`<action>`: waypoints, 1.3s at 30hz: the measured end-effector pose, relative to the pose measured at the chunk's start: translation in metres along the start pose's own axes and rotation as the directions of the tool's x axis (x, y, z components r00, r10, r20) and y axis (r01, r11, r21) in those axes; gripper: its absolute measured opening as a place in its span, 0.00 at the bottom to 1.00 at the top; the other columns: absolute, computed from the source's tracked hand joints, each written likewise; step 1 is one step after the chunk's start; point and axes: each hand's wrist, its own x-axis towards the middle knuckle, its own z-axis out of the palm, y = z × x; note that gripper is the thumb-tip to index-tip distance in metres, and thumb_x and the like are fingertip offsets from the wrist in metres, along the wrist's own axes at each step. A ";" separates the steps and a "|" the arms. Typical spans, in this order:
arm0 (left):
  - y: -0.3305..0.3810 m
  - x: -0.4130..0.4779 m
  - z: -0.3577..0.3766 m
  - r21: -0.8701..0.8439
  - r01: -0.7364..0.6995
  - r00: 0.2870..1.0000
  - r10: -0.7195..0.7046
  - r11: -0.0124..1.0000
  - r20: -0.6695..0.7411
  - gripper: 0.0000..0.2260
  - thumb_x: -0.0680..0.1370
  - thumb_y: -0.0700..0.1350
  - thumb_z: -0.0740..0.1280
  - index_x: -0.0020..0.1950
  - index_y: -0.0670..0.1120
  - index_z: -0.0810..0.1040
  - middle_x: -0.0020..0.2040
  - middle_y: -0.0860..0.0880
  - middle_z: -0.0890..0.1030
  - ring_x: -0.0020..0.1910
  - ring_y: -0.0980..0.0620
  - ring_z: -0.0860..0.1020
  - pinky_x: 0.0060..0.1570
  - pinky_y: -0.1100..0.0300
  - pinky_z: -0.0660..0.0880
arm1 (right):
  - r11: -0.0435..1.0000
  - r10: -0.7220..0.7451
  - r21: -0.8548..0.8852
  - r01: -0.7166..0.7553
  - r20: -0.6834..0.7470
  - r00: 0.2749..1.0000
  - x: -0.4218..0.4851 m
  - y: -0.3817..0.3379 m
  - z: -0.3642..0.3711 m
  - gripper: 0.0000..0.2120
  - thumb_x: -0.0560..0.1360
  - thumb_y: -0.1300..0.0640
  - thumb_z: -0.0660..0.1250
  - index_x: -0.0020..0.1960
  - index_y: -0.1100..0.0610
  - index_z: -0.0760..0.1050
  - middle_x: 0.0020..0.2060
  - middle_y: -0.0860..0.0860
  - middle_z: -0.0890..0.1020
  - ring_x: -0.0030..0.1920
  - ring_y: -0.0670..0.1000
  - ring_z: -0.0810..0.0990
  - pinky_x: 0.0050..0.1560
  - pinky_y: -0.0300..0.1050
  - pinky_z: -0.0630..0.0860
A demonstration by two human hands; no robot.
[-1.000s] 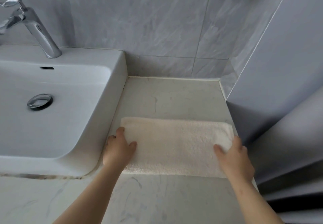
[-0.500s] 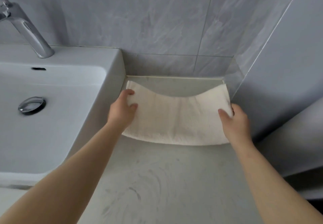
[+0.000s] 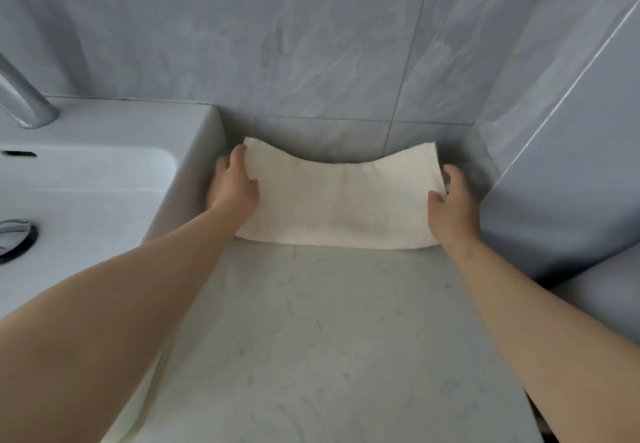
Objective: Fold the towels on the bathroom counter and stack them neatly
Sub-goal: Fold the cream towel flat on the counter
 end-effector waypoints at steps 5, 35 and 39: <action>0.006 -0.002 0.008 0.130 -0.116 0.992 0.106 0.985 0.074 0.25 0.78 0.44 0.63 0.73 0.46 0.60 0.72 0.44 0.59 0.67 0.40 0.66 0.60 0.49 0.69 | 0.969 -0.087 -0.232 0.082 -0.011 0.996 0.000 -0.015 0.008 0.23 0.75 0.59 0.64 0.69 0.57 0.66 0.66 0.58 0.71 0.66 0.61 0.68 0.64 0.52 0.65; -0.125 -0.222 -0.181 0.392 -0.080 0.954 0.184 0.916 -0.235 0.16 0.79 0.51 0.60 0.66 0.50 0.70 0.61 0.50 0.75 0.61 0.47 0.70 0.54 0.57 0.66 | 0.658 -0.613 -0.023 0.753 0.565 0.553 -0.270 -0.203 0.058 0.19 0.78 0.50 0.60 0.67 0.50 0.68 0.67 0.46 0.70 0.67 0.52 0.65 0.65 0.47 0.61; -0.166 -0.248 -0.209 0.368 0.010 0.946 0.110 0.930 -0.304 0.15 0.79 0.51 0.60 0.65 0.50 0.71 0.60 0.51 0.76 0.60 0.48 0.71 0.53 0.58 0.67 | 0.595 -0.648 0.039 0.803 0.614 0.451 -0.309 -0.228 0.083 0.18 0.78 0.50 0.60 0.67 0.50 0.68 0.67 0.46 0.70 0.68 0.52 0.64 0.64 0.45 0.60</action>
